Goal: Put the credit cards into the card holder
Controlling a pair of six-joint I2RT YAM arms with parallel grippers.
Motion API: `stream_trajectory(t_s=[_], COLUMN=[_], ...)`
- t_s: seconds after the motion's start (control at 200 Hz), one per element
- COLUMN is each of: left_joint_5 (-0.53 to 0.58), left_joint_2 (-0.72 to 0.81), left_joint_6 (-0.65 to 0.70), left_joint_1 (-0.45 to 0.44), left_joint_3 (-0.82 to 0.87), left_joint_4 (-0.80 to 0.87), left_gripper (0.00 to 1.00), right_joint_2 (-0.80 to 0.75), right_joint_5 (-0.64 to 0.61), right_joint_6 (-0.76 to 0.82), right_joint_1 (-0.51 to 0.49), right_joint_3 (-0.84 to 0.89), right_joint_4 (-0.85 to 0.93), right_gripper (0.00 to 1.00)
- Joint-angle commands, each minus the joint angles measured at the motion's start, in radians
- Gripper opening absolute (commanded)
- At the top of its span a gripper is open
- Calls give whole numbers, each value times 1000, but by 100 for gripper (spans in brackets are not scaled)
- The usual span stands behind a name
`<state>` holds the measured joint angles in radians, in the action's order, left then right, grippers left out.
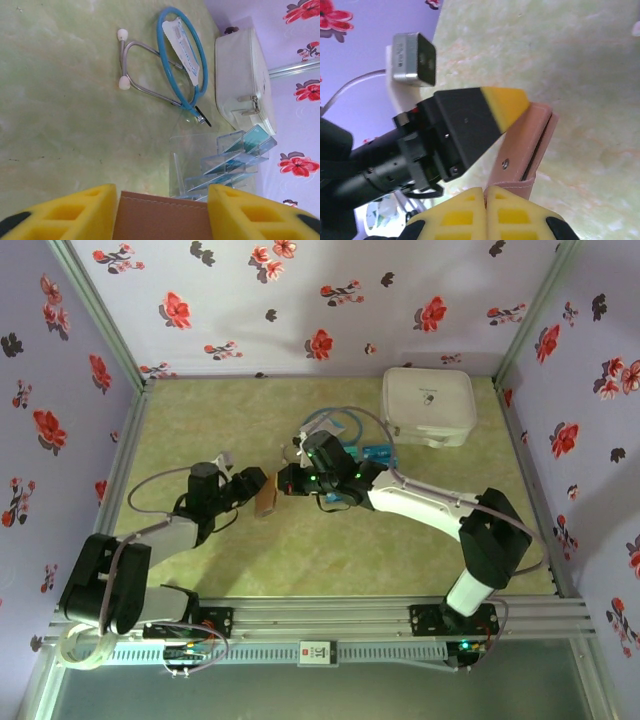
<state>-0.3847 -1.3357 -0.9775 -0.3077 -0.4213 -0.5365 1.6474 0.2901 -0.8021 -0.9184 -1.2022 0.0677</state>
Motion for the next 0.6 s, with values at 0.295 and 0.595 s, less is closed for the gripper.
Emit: stream_trajectory(t_s=[0.295,0.595], left_joint_5=[-1,-2], left_joint_2=[-60,-94], left_joint_6=[-4,-11], left_joint_1=[2,3], left_joint_3=[72,116], left_joint_4=[-155,-208], left_gripper=[65,67], right_joint_2=[-60,-92], right_joint_5=[47,105], right_joint_6=[-33,-67], right_joint_1=[-1,48], right_joint_3=[48,177], right_joint_4=[-68,-158], right_gripper=[0,0])
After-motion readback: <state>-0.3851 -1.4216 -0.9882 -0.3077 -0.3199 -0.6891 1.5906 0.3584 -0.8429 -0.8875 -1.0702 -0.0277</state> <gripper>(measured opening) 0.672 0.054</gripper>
